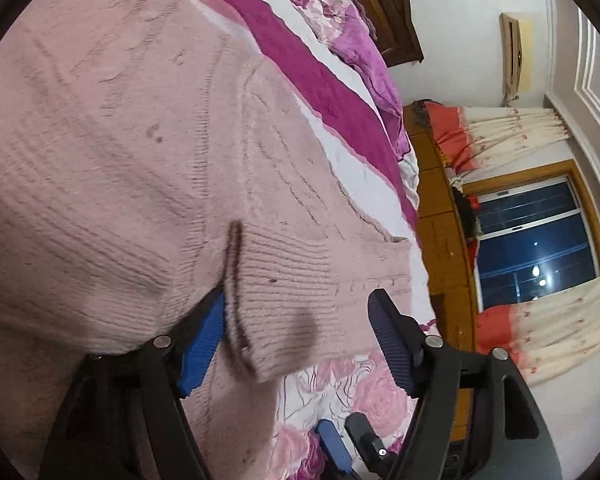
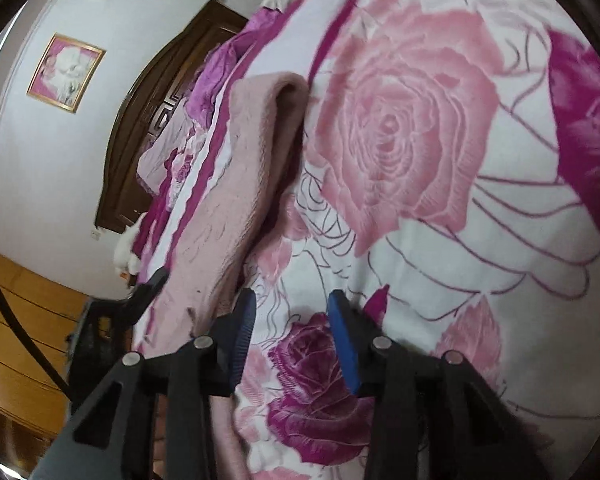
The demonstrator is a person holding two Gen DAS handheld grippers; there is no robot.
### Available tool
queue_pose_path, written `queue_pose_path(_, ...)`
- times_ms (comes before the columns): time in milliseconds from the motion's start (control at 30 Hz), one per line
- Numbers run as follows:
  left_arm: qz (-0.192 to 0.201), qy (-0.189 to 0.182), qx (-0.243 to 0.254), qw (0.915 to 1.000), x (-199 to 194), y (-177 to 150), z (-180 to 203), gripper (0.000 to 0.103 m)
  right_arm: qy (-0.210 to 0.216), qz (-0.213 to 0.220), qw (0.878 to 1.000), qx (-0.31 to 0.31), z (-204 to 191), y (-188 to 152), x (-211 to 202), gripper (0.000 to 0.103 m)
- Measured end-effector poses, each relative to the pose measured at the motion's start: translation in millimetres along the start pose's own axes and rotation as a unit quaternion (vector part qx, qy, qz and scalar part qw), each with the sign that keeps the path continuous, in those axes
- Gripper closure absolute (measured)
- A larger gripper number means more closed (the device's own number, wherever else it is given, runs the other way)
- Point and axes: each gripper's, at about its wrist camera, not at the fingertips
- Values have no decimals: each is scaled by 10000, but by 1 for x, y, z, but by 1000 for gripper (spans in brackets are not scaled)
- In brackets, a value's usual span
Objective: Fold small clothes
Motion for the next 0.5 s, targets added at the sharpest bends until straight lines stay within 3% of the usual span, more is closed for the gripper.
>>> queue_pose_path(67, -13, 108, 144, 9998, 3, -1, 5, 62, 196, 26, 9992, 356, 7, 5, 1, 64)
queue_pose_path(100, -62, 192, 232, 9995, 7, -1, 7, 91, 246, 37, 9987, 452, 5, 4, 6, 64)
queue_pose_path(133, -132, 398, 255, 9988, 8, -2, 6, 103, 314, 34, 9979, 574, 7, 6, 9, 64)
queue_pose_path(167, -286, 520, 191, 9981, 13, -2, 4, 103, 328, 34, 9976, 616, 7, 7, 13, 64)
queue_pose_path(200, -282, 412, 236, 9985, 11, -2, 6, 103, 318, 51, 9975, 634, 7, 7, 16, 64)
queue_pose_path(233, -193, 358, 445, 9982, 4, -1, 13, 103, 296, 95, 9974, 656, 6, 8, 19, 64)
queue_pose_path(367, 165, 799, 1322, 9879, -25, 1, 43, 103, 217, 147, 9971, 711, 0, 8, 29, 64)
queue_pose_path(500, 469, 729, 1499, 9849, -66, 9, 50, 103, -45, 120, 9988, 463, -9, 14, 38, 64)
Point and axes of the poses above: each gripper's, at about its wrist camera, not at the fingertips, and x roughly the way its jaws point, z to its right, y to its top, and after that the axes turned 14 degrees about y, right-handed
